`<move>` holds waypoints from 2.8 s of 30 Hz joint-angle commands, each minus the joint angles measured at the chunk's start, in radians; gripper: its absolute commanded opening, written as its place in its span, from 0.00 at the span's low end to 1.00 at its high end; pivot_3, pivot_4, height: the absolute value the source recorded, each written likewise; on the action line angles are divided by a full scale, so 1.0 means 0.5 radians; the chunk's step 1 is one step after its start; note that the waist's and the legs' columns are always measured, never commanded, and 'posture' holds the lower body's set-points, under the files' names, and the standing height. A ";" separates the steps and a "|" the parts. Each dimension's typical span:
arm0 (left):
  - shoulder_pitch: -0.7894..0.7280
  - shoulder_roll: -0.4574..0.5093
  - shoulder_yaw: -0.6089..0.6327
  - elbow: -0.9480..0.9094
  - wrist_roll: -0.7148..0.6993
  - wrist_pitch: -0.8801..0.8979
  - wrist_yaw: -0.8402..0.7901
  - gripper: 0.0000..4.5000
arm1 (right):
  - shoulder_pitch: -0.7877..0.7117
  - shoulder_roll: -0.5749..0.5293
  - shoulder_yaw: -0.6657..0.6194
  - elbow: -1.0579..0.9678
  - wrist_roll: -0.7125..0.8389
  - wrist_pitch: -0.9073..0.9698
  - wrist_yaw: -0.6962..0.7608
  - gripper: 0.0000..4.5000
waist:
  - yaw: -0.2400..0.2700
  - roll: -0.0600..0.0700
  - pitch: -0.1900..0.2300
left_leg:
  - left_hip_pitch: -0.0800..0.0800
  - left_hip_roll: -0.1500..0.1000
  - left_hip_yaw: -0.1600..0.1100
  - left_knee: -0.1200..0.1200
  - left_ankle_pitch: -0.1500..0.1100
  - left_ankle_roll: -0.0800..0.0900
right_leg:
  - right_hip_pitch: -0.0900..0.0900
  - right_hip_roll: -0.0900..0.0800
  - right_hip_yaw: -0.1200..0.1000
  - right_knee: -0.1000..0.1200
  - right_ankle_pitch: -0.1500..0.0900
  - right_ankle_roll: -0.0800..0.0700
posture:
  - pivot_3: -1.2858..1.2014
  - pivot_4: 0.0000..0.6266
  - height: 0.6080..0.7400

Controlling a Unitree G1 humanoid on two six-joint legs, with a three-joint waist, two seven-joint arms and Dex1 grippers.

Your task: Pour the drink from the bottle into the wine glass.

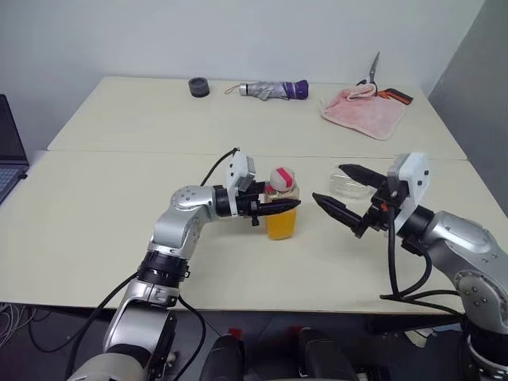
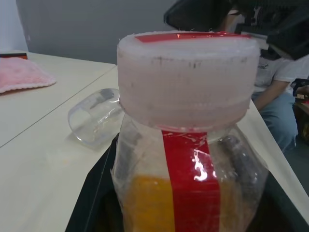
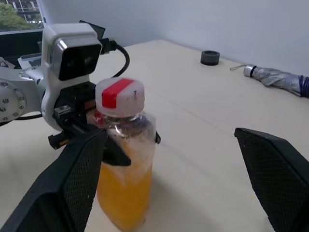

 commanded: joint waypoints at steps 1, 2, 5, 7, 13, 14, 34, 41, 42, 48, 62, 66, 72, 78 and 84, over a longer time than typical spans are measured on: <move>-0.068 -0.047 -0.009 -0.055 -0.024 -0.064 -0.041 0.40 | -0.052 0.007 0.059 -0.088 0.036 0.029 -0.028 1.00 | 0.000 0.000 0.000 | 0.000 0.000 0.000 0.000 0.000 0.000 | 0.000 0.000 0.000 0.000 0.000 0.000 | 0.52 0.24 1.00; -0.067 -0.056 -0.012 -0.057 -0.025 -0.062 -0.047 0.40 | -0.065 0.016 0.076 -0.092 0.047 0.039 -0.034 1.00 | 0.000 0.000 0.000 | -0.001 0.000 0.000 0.000 0.000 0.000 | 0.000 0.000 0.000 -0.001 0.000 0.000 | 0.52 0.24 1.00; -0.062 -0.062 -0.056 -0.055 -0.001 -0.088 -0.103 0.40 | -0.138 0.057 0.134 -0.087 0.075 0.082 -0.073 1.00 | -0.003 0.000 0.000 | -0.001 0.000 0.000 0.000 0.000 0.000 | -0.001 0.000 0.000 -0.001 0.000 0.000 | 0.52 0.24 1.00; -0.077 -0.055 -0.077 -0.034 0.022 -0.119 -0.135 0.40 | -0.192 0.083 0.169 -0.064 0.063 0.099 -0.095 1.00 | -0.003 0.000 0.000 | -0.001 0.000 0.000 0.000 0.000 0.000 | -0.001 0.000 0.001 0.000 0.000 0.000 | 0.52 0.24 1.00; -0.121 -0.062 -0.104 0.044 0.074 -0.179 -0.197 0.40 | -0.280 0.137 0.244 0.011 0.023 0.103 -0.102 1.00 | -0.001 0.000 0.000 | -0.001 0.000 0.000 0.000 0.000 0.000 | -0.001 0.000 0.000 -0.001 0.000 0.000 | 0.52 0.24 1.00; -0.128 -0.065 -0.104 0.055 0.076 -0.185 -0.200 0.40 | -0.282 0.138 0.253 0.020 0.024 0.102 -0.091 1.00 | -0.001 0.000 0.000 | -0.002 0.000 0.000 0.000 0.000 0.000 | -0.001 0.000 0.000 -0.001 0.000 0.000 | 0.52 0.24 1.00; -0.131 -0.066 -0.105 0.083 0.116 -0.238 -0.204 0.40 | -0.333 0.187 0.386 0.121 -0.086 0.049 -0.052 0.92 | -0.002 0.000 0.000 | -0.002 0.000 -0.001 0.000 0.000 0.000 | -0.002 0.000 -0.001 -0.001 0.000 0.000 | 0.52 0.24 1.00; -0.130 -0.070 -0.096 0.080 0.126 -0.242 -0.196 0.40 | -0.309 0.176 0.397 0.114 -0.085 0.035 0.000 0.41 | -0.002 0.000 0.000 | -0.002 0.001 -0.001 0.000 0.000 0.000 | -0.002 0.000 -0.001 -0.001 0.000 0.000 | 0.52 0.24 1.00; -0.131 -0.071 -0.096 0.081 0.126 -0.243 -0.195 0.40 | -0.301 0.171 0.400 0.113 -0.088 0.030 0.011 0.41 | -0.002 0.000 0.000 | -0.002 0.000 -0.001 0.000 0.000 0.000 | -0.002 0.000 -0.001 -0.001 0.000 0.000 | 0.52 0.24 1.00; -0.150 -0.083 -0.086 0.085 0.119 -0.245 -0.182 0.40 | -0.270 0.148 0.442 0.125 -0.110 0.009 0.088 0.41 | -0.002 0.000 0.000 | -0.002 0.000 -0.001 0.000 0.000 0.000 | -0.002 0.000 -0.001 -0.001 0.000 0.000 | 0.52 0.24 1.00; -0.140 -0.049 -0.096 -0.048 0.069 -0.185 -0.262 0.40 | -0.808 -0.343 0.578 1.050 -0.265 -0.497 1.366 0.41 | -0.005 0.004 0.003 | -0.001 0.001 -0.001 0.000 0.000 0.001 | -0.002 0.001 -0.003 -0.002 0.000 -0.001 | 0.52 0.24 1.00; -0.115 -0.063 -0.086 -0.063 0.079 -0.181 -0.195 0.40 | -0.783 -0.327 0.483 0.984 -0.204 -0.414 1.286 0.48 | 0.000 0.004 0.003 | -0.003 0.001 -0.002 0.000 0.000 0.001 | -0.002 0.000 -0.003 -0.002 0.000 -0.001 | 0.52 0.24 1.00; -0.107 -0.086 -0.075 -0.024 0.102 -0.197 -0.115 0.40 | -0.483 -0.178 0.128 0.478 -0.023 -0.222 0.740 0.94 | 0.004 0.004 0.004 | -0.005 0.001 -0.003 0.001 0.000 0.001 | -0.002 -0.004 -0.002 -0.001 0.000 -0.001 | 0.52 0.24 1.00; -0.163 -0.145 -0.080 0.098 0.131 -0.246 -0.080 0.40 | -0.127 0.178 0.129 -0.166 -0.047 0.038 -0.088 1.00 | -0.001 0.004 0.004 | -0.005 0.000 -0.004 0.000 0.000 0.001 | -0.002 -0.003 -0.003 -0.001 0.000 0.000 | 0.52 0.24 1.00; -0.233 -0.208 -0.096 0.233 0.160 -0.313 -0.082 0.40 | -0.106 0.439 0.376 -0.261 -0.317 0.120 -0.559 1.00 | -0.004 0.004 0.003 | -0.003 0.000 -0.003 0.002 0.000 0.000 | -0.003 0.000 -0.002 0.001 0.000 0.000 | 0.52 0.24 1.00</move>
